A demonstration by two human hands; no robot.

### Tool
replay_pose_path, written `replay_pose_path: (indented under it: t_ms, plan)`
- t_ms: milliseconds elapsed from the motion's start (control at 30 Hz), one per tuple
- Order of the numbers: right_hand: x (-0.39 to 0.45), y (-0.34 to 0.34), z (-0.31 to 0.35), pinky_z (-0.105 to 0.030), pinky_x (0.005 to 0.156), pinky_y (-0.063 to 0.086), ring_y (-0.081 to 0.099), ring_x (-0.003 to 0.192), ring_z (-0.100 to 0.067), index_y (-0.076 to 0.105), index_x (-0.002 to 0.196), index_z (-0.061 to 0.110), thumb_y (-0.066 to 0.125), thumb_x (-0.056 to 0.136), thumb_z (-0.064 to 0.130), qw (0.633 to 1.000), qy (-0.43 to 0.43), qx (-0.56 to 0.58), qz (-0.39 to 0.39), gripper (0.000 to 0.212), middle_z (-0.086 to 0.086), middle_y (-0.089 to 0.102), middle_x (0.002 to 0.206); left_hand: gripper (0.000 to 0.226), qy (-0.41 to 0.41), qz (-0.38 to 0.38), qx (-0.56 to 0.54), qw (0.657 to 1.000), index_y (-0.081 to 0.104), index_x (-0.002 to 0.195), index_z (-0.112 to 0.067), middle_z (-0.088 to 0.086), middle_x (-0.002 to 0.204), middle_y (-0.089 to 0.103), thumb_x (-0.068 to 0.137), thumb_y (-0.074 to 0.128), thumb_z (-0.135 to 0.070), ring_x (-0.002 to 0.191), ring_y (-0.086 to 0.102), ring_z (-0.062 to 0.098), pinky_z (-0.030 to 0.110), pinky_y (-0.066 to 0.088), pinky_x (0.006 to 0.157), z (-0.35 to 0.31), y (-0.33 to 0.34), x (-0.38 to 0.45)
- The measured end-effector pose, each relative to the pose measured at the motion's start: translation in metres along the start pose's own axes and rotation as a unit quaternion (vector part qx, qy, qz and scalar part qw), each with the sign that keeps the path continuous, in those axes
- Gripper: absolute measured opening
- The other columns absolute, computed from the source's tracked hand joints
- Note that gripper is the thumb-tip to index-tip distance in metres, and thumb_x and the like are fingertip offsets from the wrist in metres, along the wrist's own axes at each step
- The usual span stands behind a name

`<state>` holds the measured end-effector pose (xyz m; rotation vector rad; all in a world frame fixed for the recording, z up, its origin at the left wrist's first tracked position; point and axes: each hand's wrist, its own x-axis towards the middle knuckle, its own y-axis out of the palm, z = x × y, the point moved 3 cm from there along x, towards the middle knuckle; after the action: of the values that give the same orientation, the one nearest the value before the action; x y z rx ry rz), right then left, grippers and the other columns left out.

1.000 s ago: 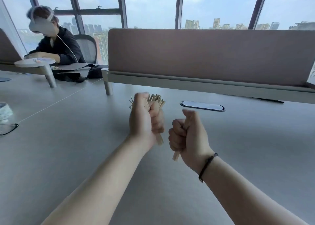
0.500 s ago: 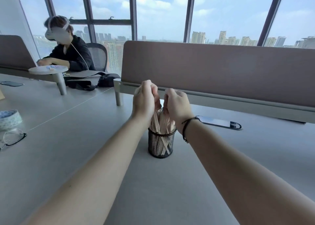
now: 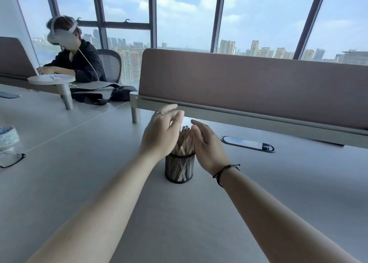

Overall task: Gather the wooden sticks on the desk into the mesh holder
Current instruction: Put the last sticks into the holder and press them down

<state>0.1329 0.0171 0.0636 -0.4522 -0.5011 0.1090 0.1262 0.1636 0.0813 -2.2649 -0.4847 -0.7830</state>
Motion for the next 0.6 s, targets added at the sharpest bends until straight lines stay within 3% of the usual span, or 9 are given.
replay_pose_path:
  t_ms: [100, 167, 233, 333, 467, 533, 600]
  plan:
    - [-0.006, 0.008, 0.005, -0.021, 0.087, 0.043, 0.059, 0.104, -0.007, 0.064, 0.112, 0.011, 0.033, 0.106, 0.023, 0.996, 0.003, 0.093, 0.010, 0.034, -0.004, 0.069, 0.114, 0.059, -0.056, 0.168, -0.016, 0.984, 0.066, 0.112, -0.028, -0.015, 0.123, 0.062, 0.097, 0.024, -0.066, 0.127, 0.055, 0.015, 0.042, 0.041, 0.109, -0.006, 0.008, 0.001]
    - [-0.008, 0.010, 0.002, -0.017, 0.078, 0.047, 0.061, 0.091, -0.001, 0.064, 0.099, 0.015, 0.031, 0.106, 0.021, 0.992, 0.017, 0.124, -0.002, 0.034, 0.003, 0.070, 0.098, 0.063, -0.057, 0.227, 0.072, 0.970, 0.054, 0.137, -0.041, -0.019, 0.144, 0.055, 0.094, 0.018, -0.071, 0.139, 0.044, 0.010, 0.042, 0.034, 0.115, -0.009, 0.016, -0.001]
    - [-0.009, 0.012, -0.003, -0.010, 0.070, 0.044, 0.059, 0.084, 0.006, 0.063, 0.095, 0.021, 0.032, 0.105, 0.019, 0.990, 0.034, 0.137, -0.029, 0.033, 0.006, 0.068, 0.096, 0.059, -0.064, 0.233, 0.141, 0.960, 0.044, 0.148, -0.037, -0.017, 0.155, 0.043, 0.100, 0.018, -0.060, 0.144, 0.036, 0.011, 0.040, 0.029, 0.117, -0.011, 0.022, 0.002]
    - [-0.010, 0.016, -0.009, -0.008, 0.070, 0.042, 0.058, 0.089, 0.001, 0.062, 0.096, 0.019, 0.036, 0.102, 0.019, 0.983, 0.069, 0.151, -0.072, 0.027, -0.001, 0.065, 0.107, 0.056, -0.089, 0.253, 0.159, 0.950, 0.051, 0.143, -0.032, -0.012, 0.161, 0.033, 0.103, 0.018, -0.051, 0.148, 0.029, 0.011, 0.040, 0.028, 0.118, -0.013, 0.031, 0.007]
    - [-0.010, 0.016, -0.010, -0.029, 0.089, 0.050, 0.061, 0.101, -0.011, 0.063, 0.096, 0.026, 0.042, 0.101, 0.022, 0.974, 0.101, 0.181, -0.087, 0.022, -0.002, 0.064, 0.114, 0.055, -0.107, 0.248, 0.169, 0.948, 0.061, 0.134, -0.017, 0.006, 0.166, 0.020, 0.106, 0.020, -0.039, 0.154, 0.004, 0.012, 0.040, 0.023, 0.119, -0.017, 0.034, 0.008]
    - [-0.012, 0.014, -0.008, -0.034, 0.095, 0.051, 0.063, 0.103, -0.008, 0.065, 0.108, 0.025, 0.044, 0.101, 0.026, 0.974, 0.104, 0.187, -0.076, 0.022, 0.002, 0.067, 0.113, 0.051, -0.102, 0.222, 0.176, 0.954, 0.066, 0.122, -0.010, 0.012, 0.157, 0.036, 0.107, 0.023, -0.031, 0.152, 0.012, 0.016, 0.040, 0.029, 0.115, -0.019, 0.032, 0.006]
    - [-0.017, 0.011, -0.007, -0.030, 0.101, 0.047, 0.061, 0.108, -0.001, 0.058, 0.130, 0.024, 0.045, 0.102, 0.034, 0.967, 0.111, 0.224, -0.044, 0.032, 0.009, 0.065, 0.119, 0.043, -0.094, 0.173, 0.161, 0.967, 0.069, 0.098, -0.009, 0.013, 0.129, 0.060, 0.104, 0.030, -0.027, 0.135, 0.043, 0.026, 0.039, 0.042, 0.103, -0.019, 0.027, 0.005]
